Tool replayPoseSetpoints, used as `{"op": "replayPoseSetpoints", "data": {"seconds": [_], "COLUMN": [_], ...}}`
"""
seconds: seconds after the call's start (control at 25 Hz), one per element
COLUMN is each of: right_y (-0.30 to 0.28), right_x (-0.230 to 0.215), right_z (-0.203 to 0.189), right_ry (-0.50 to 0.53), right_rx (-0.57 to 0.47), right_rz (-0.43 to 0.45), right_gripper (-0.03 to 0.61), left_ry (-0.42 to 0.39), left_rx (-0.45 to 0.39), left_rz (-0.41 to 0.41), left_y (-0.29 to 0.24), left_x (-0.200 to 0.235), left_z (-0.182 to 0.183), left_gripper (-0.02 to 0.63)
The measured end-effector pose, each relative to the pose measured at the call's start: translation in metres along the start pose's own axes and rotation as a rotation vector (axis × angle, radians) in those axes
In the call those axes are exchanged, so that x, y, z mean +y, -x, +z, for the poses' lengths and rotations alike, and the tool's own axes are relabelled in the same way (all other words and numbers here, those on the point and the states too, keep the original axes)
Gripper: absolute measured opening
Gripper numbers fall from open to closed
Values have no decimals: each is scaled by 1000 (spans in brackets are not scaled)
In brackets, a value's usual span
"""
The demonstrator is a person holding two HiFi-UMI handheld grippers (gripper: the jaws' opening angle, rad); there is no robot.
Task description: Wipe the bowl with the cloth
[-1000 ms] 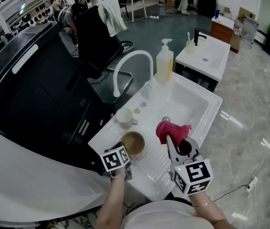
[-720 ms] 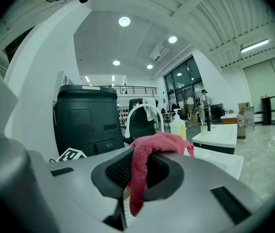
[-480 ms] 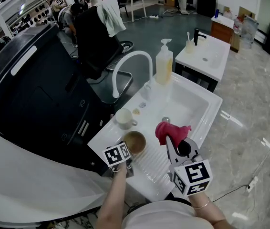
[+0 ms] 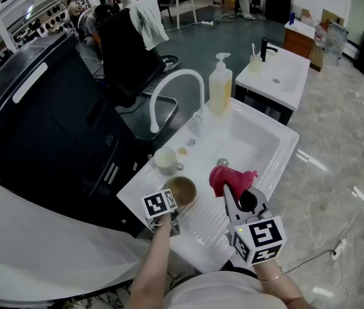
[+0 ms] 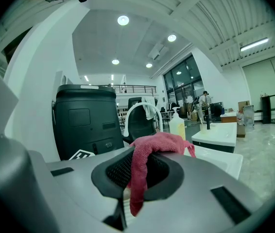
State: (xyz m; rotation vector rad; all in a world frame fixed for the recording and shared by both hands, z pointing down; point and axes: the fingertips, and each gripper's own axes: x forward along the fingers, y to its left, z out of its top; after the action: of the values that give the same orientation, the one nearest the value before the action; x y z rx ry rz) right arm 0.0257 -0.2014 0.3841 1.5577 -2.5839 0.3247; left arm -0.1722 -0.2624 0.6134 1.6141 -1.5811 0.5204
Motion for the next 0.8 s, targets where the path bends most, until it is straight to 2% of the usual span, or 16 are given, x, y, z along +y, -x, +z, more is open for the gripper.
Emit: {"op": "replayPoseSetpoints", "data": {"seconds": [0.32,0.8], "right_y": [-2,-4], "right_x": [-4,-3], "right_z": [-5,-8], "right_ry": [-13,-15], "right_rx": [14,24], "right_rz": [0,8], "right_gripper": [35,35], "left_ry": [-85,-121], "left_rx": [35,55], "left_rz": [66,91], "left_y": [-9,-14], "left_x": [2,4], "left_z": [0,0], "left_gripper": [31,31]}}
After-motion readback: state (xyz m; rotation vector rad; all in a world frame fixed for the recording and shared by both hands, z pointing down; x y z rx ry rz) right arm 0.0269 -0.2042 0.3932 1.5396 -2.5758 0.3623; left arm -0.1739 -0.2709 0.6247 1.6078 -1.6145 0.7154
